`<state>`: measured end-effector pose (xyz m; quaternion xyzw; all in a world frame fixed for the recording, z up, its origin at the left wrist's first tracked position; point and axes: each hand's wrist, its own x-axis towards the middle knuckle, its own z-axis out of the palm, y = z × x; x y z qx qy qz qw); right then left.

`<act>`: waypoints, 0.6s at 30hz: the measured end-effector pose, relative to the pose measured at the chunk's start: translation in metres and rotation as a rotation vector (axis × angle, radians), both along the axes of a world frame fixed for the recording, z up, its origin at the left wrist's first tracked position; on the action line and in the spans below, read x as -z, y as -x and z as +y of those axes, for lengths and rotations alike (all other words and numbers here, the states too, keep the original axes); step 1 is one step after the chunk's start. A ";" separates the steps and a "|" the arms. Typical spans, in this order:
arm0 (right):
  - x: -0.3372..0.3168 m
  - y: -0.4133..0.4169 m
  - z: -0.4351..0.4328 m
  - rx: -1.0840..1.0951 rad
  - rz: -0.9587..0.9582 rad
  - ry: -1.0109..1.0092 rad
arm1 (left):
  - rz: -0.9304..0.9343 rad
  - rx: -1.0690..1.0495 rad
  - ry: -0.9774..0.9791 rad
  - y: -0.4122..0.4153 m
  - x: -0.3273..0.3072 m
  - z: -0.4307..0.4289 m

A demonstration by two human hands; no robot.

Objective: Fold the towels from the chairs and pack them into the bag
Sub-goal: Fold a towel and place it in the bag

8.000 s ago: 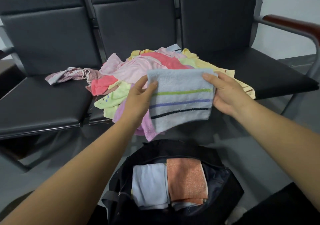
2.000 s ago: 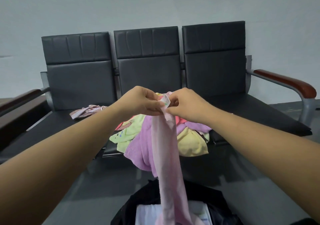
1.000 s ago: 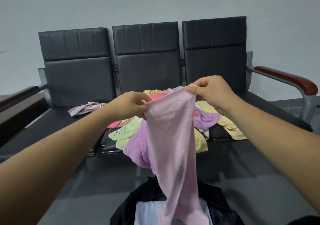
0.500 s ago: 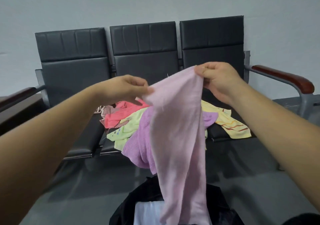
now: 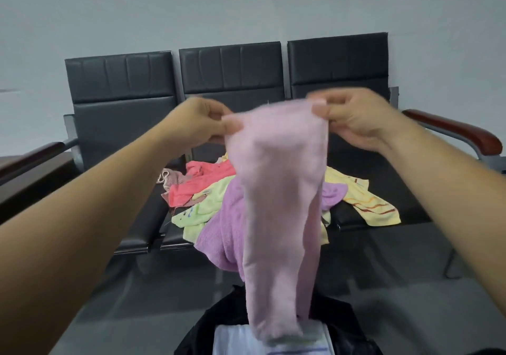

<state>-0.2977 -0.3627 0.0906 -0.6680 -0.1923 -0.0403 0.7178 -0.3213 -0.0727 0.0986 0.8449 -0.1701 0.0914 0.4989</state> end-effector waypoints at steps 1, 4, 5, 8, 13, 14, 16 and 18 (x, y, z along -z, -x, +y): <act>0.008 -0.002 -0.002 0.076 -0.006 0.167 | 0.006 -0.043 -0.103 0.000 0.006 0.002; 0.028 0.000 -0.006 0.152 -0.034 0.282 | 0.028 -0.057 -0.114 0.005 0.019 0.000; 0.033 0.000 -0.006 0.144 -0.051 0.251 | 0.027 -0.053 -0.093 0.007 0.022 -0.002; 0.042 0.002 0.000 0.042 -0.036 0.100 | 0.014 -0.009 0.013 0.011 0.029 -0.014; 0.058 0.010 0.030 -0.295 0.118 0.041 | -0.015 0.046 0.072 0.012 0.034 -0.036; 0.061 0.011 0.036 -0.321 0.127 0.077 | -0.027 0.052 0.064 0.011 0.036 -0.039; 0.068 0.010 0.045 -0.307 0.119 0.113 | -0.026 0.041 0.104 0.006 0.044 -0.041; 0.073 0.006 0.052 -0.241 0.131 0.024 | 0.033 0.039 0.292 0.000 0.055 -0.039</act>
